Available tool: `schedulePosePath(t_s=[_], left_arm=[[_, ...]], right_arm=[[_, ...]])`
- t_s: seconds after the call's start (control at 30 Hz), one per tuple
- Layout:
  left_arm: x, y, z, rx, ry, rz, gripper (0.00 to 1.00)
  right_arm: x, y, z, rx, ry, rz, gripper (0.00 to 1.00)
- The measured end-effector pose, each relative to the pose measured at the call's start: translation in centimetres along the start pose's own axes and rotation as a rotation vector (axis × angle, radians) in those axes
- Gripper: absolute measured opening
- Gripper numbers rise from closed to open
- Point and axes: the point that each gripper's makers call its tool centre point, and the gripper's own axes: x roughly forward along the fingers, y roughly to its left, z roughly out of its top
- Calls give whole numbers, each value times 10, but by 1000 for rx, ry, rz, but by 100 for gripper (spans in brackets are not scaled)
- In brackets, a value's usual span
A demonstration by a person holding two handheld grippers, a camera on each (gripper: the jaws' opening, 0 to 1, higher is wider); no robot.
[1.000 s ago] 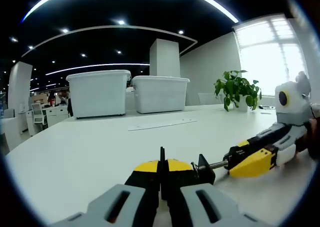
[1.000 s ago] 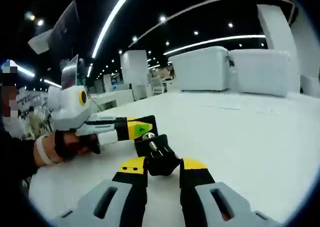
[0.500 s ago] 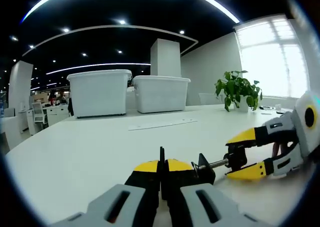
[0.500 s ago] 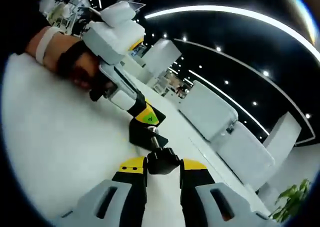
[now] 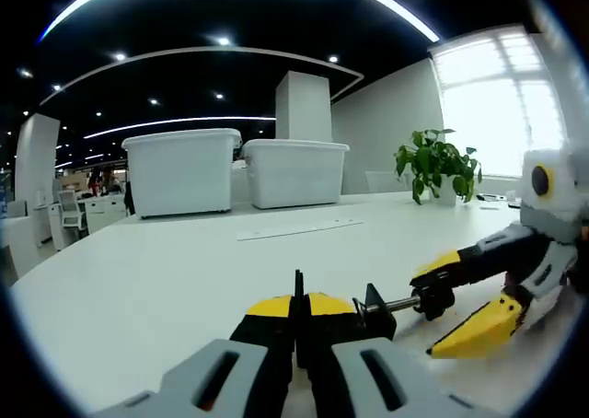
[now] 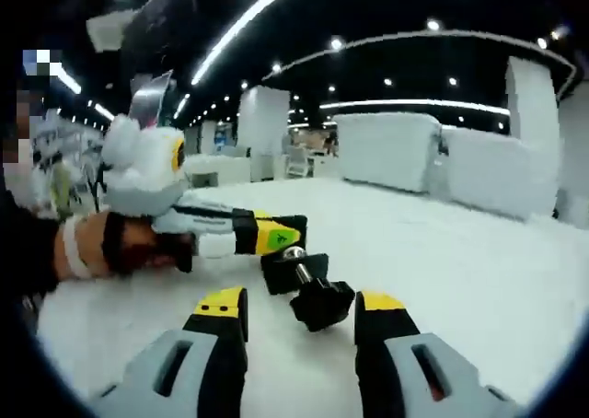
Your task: Clamp the fixed fixture on the desktop, loosen the retaining clip, secure it to the edge of the desk, and tighten the retaining clip.
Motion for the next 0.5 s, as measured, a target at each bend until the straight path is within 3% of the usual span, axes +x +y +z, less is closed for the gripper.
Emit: schedulePosePath(t_s=[0.1, 0.2, 0.27, 0.5], left_arm=[[0, 0, 0, 0, 0, 0, 4], [0, 0, 0, 1, 0, -2, 4], [0, -1, 0, 4, -1, -3, 4], [0, -1, 0, 3, 0, -3, 4]], right_arm=[[-1, -4, 1, 177, -3, 19, 36], [-2, -13, -2, 219, 11, -3, 25], [-3, -11, -5, 286, 21, 23, 26], [-1, -5, -11, 235, 42, 20, 26]])
